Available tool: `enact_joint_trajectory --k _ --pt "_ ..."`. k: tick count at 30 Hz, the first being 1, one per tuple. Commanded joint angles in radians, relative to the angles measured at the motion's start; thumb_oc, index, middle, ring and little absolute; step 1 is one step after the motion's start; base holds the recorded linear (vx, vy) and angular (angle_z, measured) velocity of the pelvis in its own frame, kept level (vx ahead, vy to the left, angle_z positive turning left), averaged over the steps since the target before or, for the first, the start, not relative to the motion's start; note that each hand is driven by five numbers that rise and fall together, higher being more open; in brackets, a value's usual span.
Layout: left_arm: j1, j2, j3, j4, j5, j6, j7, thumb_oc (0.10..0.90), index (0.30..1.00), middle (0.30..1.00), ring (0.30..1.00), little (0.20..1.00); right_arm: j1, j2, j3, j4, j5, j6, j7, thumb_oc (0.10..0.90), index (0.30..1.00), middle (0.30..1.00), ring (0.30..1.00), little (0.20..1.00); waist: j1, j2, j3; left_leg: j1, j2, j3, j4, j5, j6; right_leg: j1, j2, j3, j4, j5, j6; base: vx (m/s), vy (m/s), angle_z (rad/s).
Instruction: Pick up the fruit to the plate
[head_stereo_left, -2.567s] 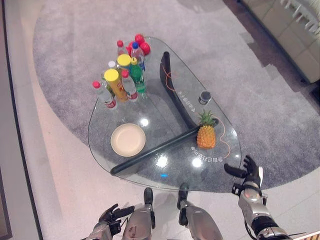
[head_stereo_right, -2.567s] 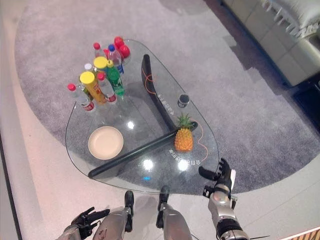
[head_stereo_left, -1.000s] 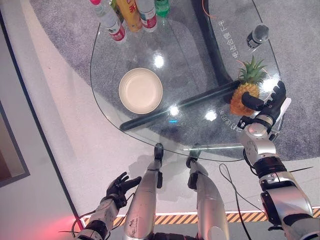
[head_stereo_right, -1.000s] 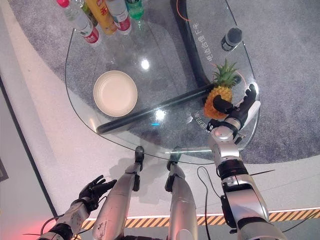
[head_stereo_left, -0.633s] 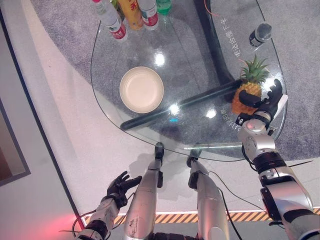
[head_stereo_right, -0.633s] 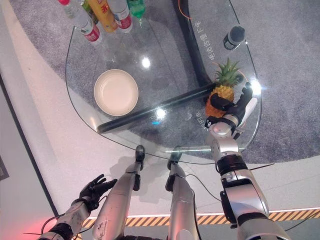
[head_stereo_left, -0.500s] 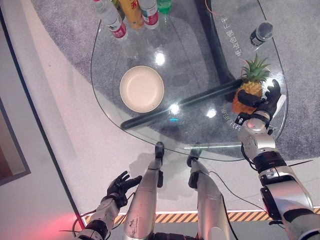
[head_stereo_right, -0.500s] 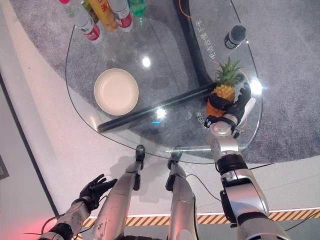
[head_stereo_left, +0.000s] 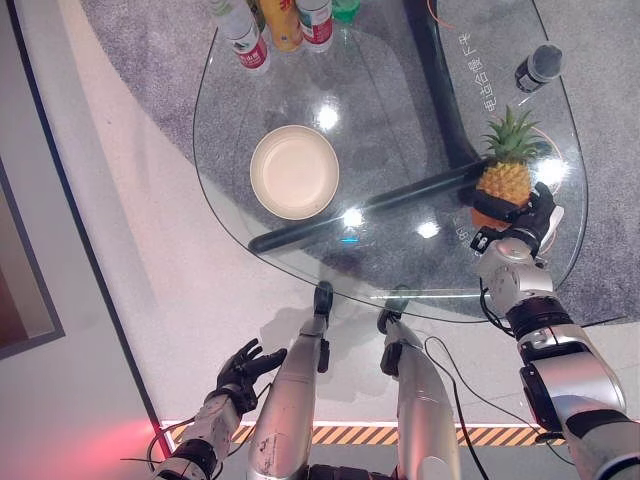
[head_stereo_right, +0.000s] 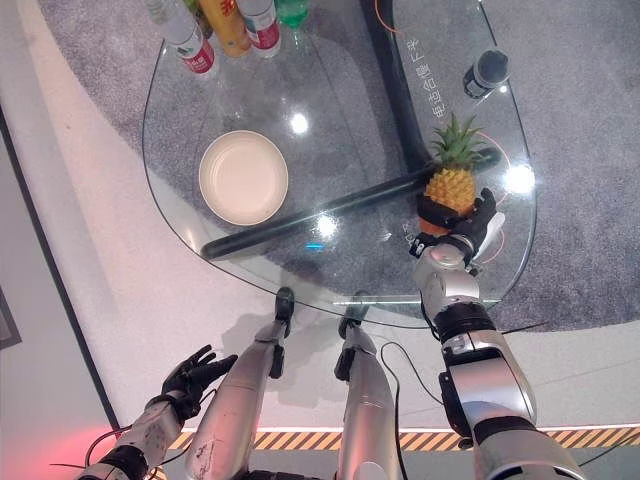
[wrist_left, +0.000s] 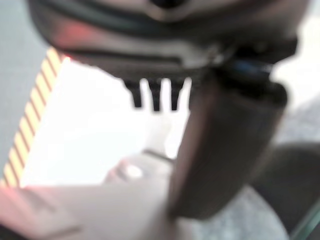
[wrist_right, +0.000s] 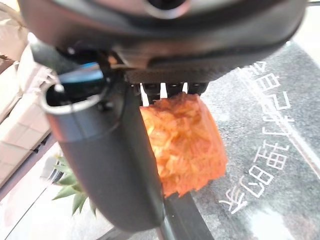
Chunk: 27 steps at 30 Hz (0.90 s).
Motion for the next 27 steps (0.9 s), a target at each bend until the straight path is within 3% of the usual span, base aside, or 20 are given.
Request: enact_joint_trajectory --k 1,8,12,13,14,15,21,27 --pt "0.053 -0.009 -0.02 0.009 -0.003 -0.027 0.004 0.8 0.9 0.9 0.9 0.9 0.012 -0.067 0.038 0.007 0.062 0.042 -0.002 0.8 0.9 0.9 0.9 0.9 0.016 0.048 -0.014 -0.006 -0.051 0.011 0.024 -0.042 -0.002 -0.002 0.039 -0.008 0.067 0.01 0.039 0.0 0.0 0.0" --pt "0.052 -0.009 -0.022 0.01 0.002 -0.027 0.004 0.8 0.9 0.9 0.9 0.9 -0.013 -0.069 0.044 0.016 0.06 0.026 0.03 0.8 0.9 0.9 0.9 0.9 0.022 0.052 -0.014 -0.009 -0.054 0.008 0.03 -0.04 -0.004 -0.004 0.035 -0.012 0.075 0.009 0.038 0.0 0.0 0.0" --pt "0.057 -0.007 -0.027 -0.004 0.008 -0.02 0.007 0.8 0.9 0.9 0.9 0.9 -0.034 -0.081 0.05 0.035 0.049 0.052 0.075 0.8 0.9 0.9 0.9 0.9 0.028 0.054 -0.014 -0.013 -0.058 0.0 0.035 -0.043 0.0 -0.009 0.034 -0.014 0.08 0.011 0.037 0.0 0.0 0.0" --pt "0.058 -0.006 -0.027 -0.004 0.009 -0.021 0.004 0.8 0.9 0.9 0.9 0.9 -0.037 -0.083 0.053 0.038 0.045 0.057 0.083 0.74 0.848 0.848 0.848 0.84 0.029 0.054 -0.014 -0.014 -0.058 0.0 0.035 -0.042 0.0 -0.01 0.034 -0.015 0.08 0.011 0.037 0.0 0.0 0.0" --pt "0.06 -0.006 -0.029 -0.004 0.009 -0.023 0.002 0.8 0.9 0.9 0.9 0.9 -0.04 -0.087 0.056 0.041 0.036 0.063 0.095 0.525 0.665 0.665 0.665 0.625 0.03 0.055 -0.014 -0.015 -0.058 -0.001 0.036 -0.042 0.0 -0.01 0.034 -0.015 0.08 0.01 0.036 0.01 0.004 0.04" --pt "0.065 -0.004 -0.031 -0.009 0.01 -0.028 0.001 0.8 0.9 0.9 0.9 0.9 -0.046 -0.098 0.061 0.048 0.014 0.093 0.125 0.1 0.3 0.3 0.3 0.2 0.031 0.054 -0.014 -0.015 -0.059 -0.002 0.037 -0.042 0.0 -0.01 0.035 -0.015 0.081 0.01 0.036 0.01 0.003 0.05" --pt "0.07 0.012 -0.026 -0.019 0.01 -0.043 0.004 0.8 0.9 0.9 0.9 0.9 -0.077 -0.135 0.107 0.077 -0.071 0.176 0.162 0.1 0.3 0.3 0.3 0.2 0.039 0.051 -0.014 -0.02 -0.062 -0.007 0.04 -0.038 0.003 -0.01 0.037 -0.018 0.081 0.012 0.035 0.0 -0.006 0.08" --pt "0.068 0.022 -0.022 -0.015 0.01 -0.044 -0.005 0.8 0.9 0.9 0.9 0.9 -0.093 -0.148 0.126 0.102 -0.088 0.212 0.186 0.1 0.3 0.3 0.3 0.2 0.044 0.051 -0.014 -0.019 -0.059 -0.01 0.041 -0.037 0.002 -0.008 0.035 -0.021 0.085 0.01 0.036 0.0 0.0 0.01"
